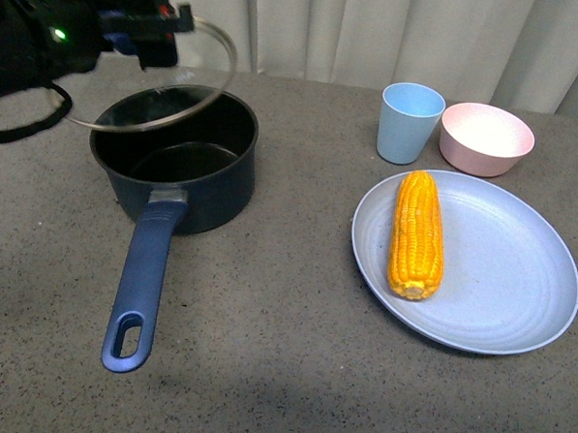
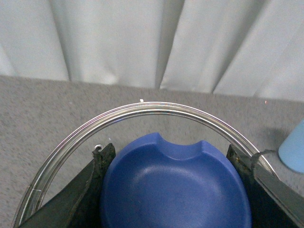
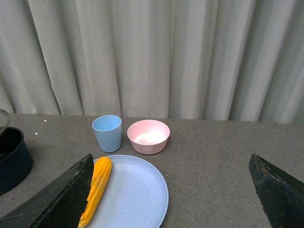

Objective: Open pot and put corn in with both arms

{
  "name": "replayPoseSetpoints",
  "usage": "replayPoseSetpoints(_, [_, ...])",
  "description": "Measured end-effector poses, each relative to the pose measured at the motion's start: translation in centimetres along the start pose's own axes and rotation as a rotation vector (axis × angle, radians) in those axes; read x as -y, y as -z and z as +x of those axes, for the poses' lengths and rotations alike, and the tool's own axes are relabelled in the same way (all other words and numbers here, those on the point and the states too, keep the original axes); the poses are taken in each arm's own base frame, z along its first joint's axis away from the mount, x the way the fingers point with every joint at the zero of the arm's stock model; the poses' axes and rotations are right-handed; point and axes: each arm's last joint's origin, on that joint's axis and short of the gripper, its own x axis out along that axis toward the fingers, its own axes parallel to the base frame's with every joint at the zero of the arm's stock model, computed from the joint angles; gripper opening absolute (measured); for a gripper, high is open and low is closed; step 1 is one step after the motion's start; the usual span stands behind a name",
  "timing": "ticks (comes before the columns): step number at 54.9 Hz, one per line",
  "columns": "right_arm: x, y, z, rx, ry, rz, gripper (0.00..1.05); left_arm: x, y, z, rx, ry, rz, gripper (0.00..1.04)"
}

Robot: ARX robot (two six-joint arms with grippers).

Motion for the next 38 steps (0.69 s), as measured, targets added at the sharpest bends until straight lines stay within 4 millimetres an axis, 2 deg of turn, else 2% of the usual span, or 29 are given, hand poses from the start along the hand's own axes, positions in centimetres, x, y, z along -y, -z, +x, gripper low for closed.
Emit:
replayPoseSetpoints(4, [0.0, 0.0, 0.0, 0.000, 0.000, 0.000, 0.96, -2.0, -0.5, -0.6, 0.027, -0.037, -0.009, 0.63])
replayPoseSetpoints(8, [0.0, 0.0, 0.0, 0.000, 0.000, 0.000, 0.96, -4.1, -0.2, -1.2, 0.025, -0.085, -0.015, 0.63])
replayPoseSetpoints(17, [0.0, 0.0, 0.0, 0.000, 0.000, 0.000, 0.96, -10.0, 2.5, -2.3, -0.021, -0.197, -0.043, 0.63])
replayPoseSetpoints(22, [0.0, 0.0, 0.0, 0.000, 0.000, 0.000, 0.96, -12.0, 3.6, -2.6, -0.030, -0.248, -0.060, 0.63])
replayPoseSetpoints(28, [0.0, 0.0, 0.0, 0.000, 0.000, 0.000, 0.96, -13.2, 5.2, -2.7, -0.051, -0.288, -0.079, 0.63])
replayPoseSetpoints(38, [0.0, 0.0, 0.0, 0.000, 0.000, 0.000, 0.96, -13.6, 8.0, -2.5, -0.065, -0.317, -0.065, 0.63])
